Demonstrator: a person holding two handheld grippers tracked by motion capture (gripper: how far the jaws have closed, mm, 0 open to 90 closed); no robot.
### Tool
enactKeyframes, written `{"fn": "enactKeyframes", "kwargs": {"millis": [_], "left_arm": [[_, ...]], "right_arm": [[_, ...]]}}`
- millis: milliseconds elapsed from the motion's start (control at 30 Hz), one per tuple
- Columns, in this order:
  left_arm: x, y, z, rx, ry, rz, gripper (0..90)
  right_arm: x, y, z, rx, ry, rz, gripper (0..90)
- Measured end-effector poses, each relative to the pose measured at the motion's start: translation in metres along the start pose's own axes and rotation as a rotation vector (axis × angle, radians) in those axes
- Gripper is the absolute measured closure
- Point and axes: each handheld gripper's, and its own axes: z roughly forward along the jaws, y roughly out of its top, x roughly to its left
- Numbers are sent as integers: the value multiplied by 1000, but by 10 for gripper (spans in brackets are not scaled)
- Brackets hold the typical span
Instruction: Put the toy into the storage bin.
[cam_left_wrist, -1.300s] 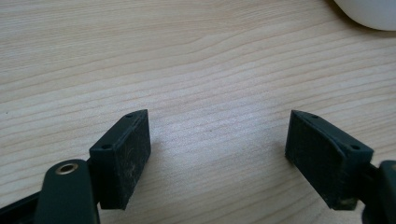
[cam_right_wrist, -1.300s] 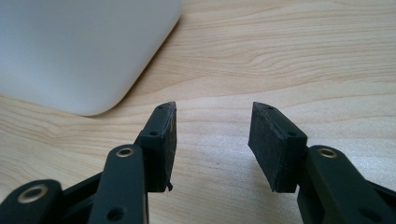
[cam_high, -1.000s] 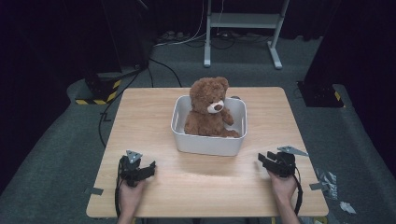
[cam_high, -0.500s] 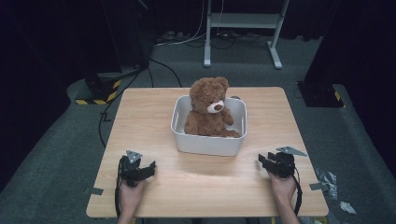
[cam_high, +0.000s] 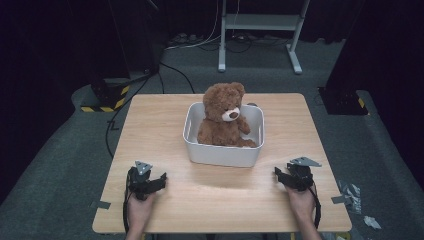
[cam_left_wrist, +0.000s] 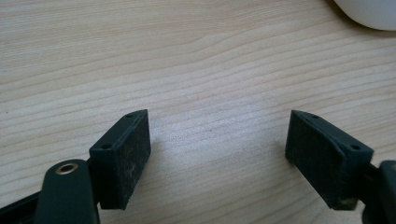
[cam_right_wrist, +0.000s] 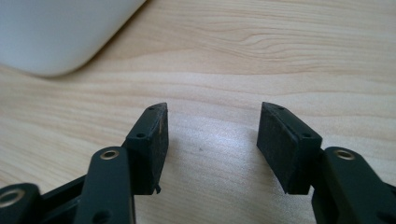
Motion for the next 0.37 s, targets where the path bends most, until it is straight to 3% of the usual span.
{"fn": "enactKeyframes", "kwargs": {"millis": [33, 67, 367], "left_arm": [[0, 0, 0, -4, -3, -3, 220], [0, 0, 0, -4, -3, -1, 220], [0, 0, 0, -1, -4, 3, 220]], "right_arm": [[3, 0, 1, 2, -24, -45, 413], [6, 0, 1, 14, -20, -59, 405], [6, 0, 3, 3, -20, -58, 353]]}}
